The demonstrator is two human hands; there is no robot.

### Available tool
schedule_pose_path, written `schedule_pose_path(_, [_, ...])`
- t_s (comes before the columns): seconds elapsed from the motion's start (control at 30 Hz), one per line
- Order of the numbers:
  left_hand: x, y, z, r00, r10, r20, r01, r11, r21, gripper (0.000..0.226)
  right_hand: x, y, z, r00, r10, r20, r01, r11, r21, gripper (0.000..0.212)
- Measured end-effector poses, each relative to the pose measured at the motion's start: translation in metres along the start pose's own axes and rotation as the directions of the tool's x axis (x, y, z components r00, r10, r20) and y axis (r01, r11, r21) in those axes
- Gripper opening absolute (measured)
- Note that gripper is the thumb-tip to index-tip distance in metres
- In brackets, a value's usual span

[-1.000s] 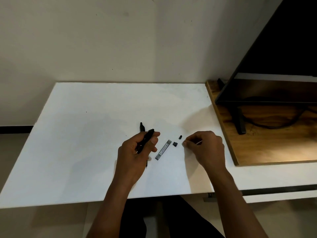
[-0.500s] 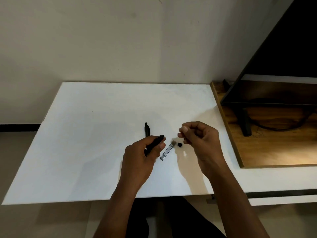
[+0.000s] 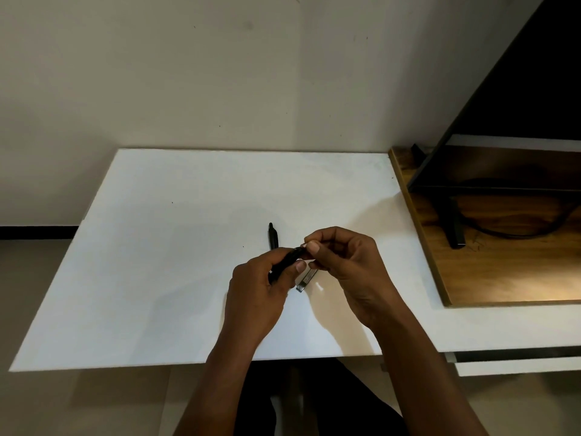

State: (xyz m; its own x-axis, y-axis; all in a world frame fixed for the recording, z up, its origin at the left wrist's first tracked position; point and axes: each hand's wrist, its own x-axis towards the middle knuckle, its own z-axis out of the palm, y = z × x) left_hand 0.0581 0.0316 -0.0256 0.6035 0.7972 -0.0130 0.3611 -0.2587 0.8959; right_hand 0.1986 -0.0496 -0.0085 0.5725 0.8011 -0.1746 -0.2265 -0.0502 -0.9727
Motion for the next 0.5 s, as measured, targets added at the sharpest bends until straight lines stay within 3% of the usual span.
schedule_pose_path(0.5, [-0.0008,-0.0042,0.0003,1.0,0.01,0.004,-0.01,0.99,0.138,0.02,0.0009,0.002,-0.0058,0.999,0.017,0.046,-0.01,0.989,-0.15,0.006])
